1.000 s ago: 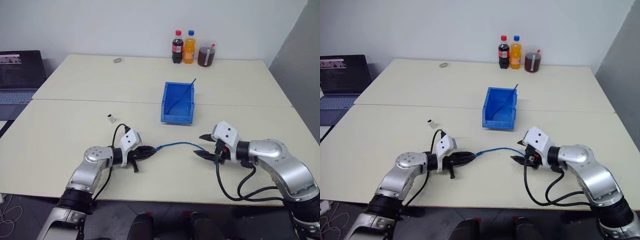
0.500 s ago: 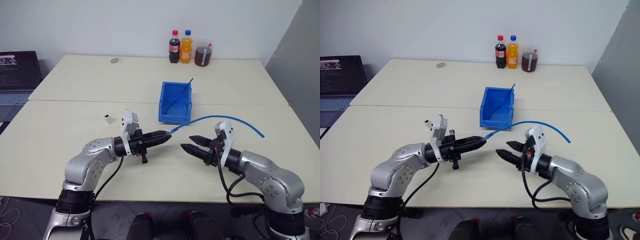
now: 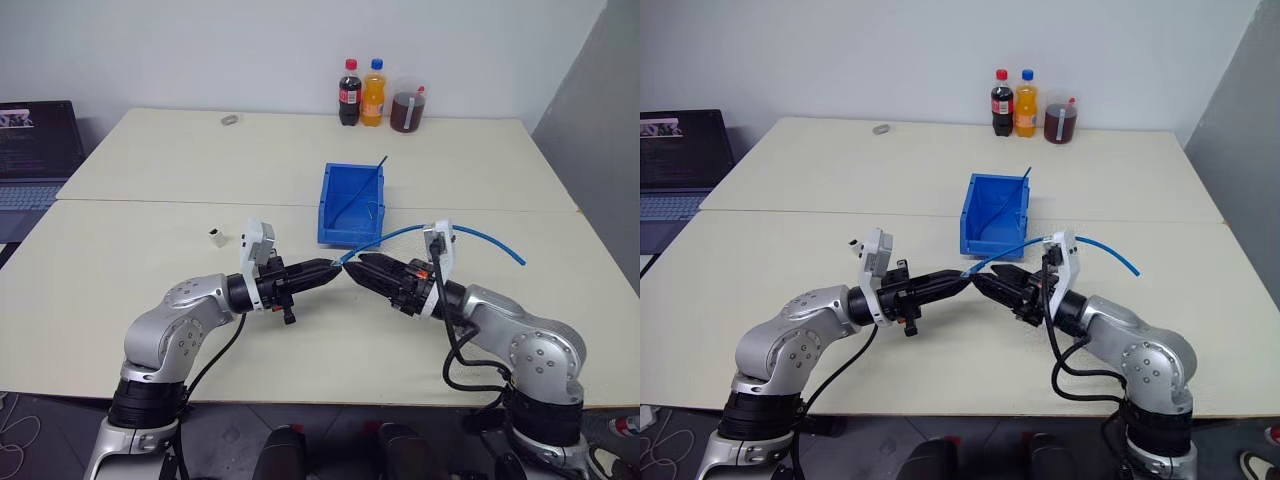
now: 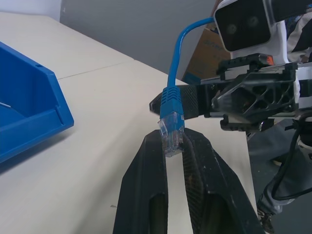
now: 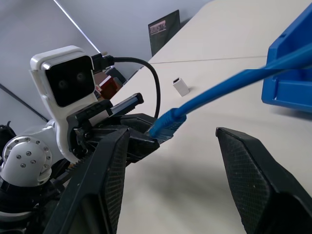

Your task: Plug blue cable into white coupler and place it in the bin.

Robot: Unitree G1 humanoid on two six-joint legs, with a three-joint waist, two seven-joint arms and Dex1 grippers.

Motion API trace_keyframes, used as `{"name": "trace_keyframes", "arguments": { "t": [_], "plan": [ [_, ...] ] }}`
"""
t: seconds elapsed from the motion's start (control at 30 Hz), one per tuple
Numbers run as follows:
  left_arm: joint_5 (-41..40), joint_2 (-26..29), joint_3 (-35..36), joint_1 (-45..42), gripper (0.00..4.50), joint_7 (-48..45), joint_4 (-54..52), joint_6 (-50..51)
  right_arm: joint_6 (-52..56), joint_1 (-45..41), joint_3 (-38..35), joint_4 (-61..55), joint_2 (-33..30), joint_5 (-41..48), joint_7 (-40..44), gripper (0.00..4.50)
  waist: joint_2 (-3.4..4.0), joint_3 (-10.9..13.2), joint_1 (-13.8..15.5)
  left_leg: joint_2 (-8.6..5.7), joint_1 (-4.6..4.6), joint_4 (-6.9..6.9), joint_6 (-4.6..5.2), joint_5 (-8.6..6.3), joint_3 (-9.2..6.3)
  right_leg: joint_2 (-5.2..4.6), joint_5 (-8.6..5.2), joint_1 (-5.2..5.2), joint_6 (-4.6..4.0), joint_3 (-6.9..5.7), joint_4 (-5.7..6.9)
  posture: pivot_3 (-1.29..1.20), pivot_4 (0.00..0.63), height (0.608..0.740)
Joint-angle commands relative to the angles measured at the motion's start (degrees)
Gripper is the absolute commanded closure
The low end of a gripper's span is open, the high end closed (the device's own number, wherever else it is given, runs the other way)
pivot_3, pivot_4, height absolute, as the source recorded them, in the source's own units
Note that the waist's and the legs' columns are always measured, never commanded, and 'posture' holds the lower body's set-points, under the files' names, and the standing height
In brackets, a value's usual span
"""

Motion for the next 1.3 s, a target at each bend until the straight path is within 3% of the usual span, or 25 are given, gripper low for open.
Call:
{"name": "trace_keyframes", "arguments": {
  "t": [0.03,0.1,0.2,0.57,0.9,0.93,1.3],
  "plan": [
    [-0.51,0.46,-0.05,0.05,4.33,-0.06,-2.60,-0.77,-1.71,-1.75,0.71,0.58,0.88,1.79,-0.36,1.49,0.00,0.00,0.00,0.00,0.00,0.00,0.00,0.00,0.00,0.00,0.00,0.00,0.00,0.00,0.00,0.00,0.150,0.740],
    [-0.46,0.51,-0.10,0.12,4.33,-0.06,-2.70,-0.82,-2.03,-2.04,0.66,1.27,1.23,2.45,-0.28,1.49,0.00,0.00,-0.01,0.00,0.00,-0.01,0.00,0.00,0.00,0.00,0.00,-0.01,0.00,0.00,0.00,0.00,0.150,0.740],
    [-0.39,0.75,-0.19,0.24,4.33,-0.37,-2.77,-0.89,-2.34,-2.30,0.61,1.89,1.34,3.00,-0.18,1.97,0.00,0.00,-0.02,0.00,-0.01,-0.02,0.00,0.00,0.00,0.00,0.00,-0.01,0.00,0.00,-0.02,0.00,0.150,0.740],
    [-0.30,1.22,-0.08,1.23,4.33,-0.53,-3.01,-1.09,-1.59,-1.94,1.48,2.00,-0.14,7.51,0.72,4.36,0.01,0.01,-0.03,0.00,-0.02,-0.04,0.00,0.00,0.00,0.00,-0.01,-0.02,0.00,0.00,-0.04,0.00,0.150,0.740],
    [1.02,1.31,-1.09,1.73,4.33,-0.40,-2.11,-2.09,-1.50,-2.06,2.31,2.08,-0.78,8.56,0.88,4.42,0.01,0.01,-0.04,0.01,-0.03,-0.05,0.00,0.00,0.01,0.00,-0.01,-0.03,0.00,0.01,-0.05,0.00,0.150,0.740],
    [1.15,1.92,-1.33,2.18,3.62,-0.74,-2.15,-1.71,-1.69,-2.08,2.37,2.12,-0.89,8.43,0.87,4.43,0.01,0.01,-0.05,0.01,-0.03,-0.05,0.00,0.00,0.01,0.00,-0.01,-0.04,0.00,0.01,-0.05,0.00,0.150,0.740],
    [3.84,7.77,-1.52,7.81,1.55,-3.03,-3.29,-4.03,-3.76,-2.00,2.47,3.18,-1.89,8.18,0.94,4.43,0.02,0.03,-0.42,0.01,-0.03,-0.12,0.00,0.00,0.02,-0.01,-0.04,-0.07,-0.03,0.02,-0.08,0.00,0.150,0.740]
  ]
}}
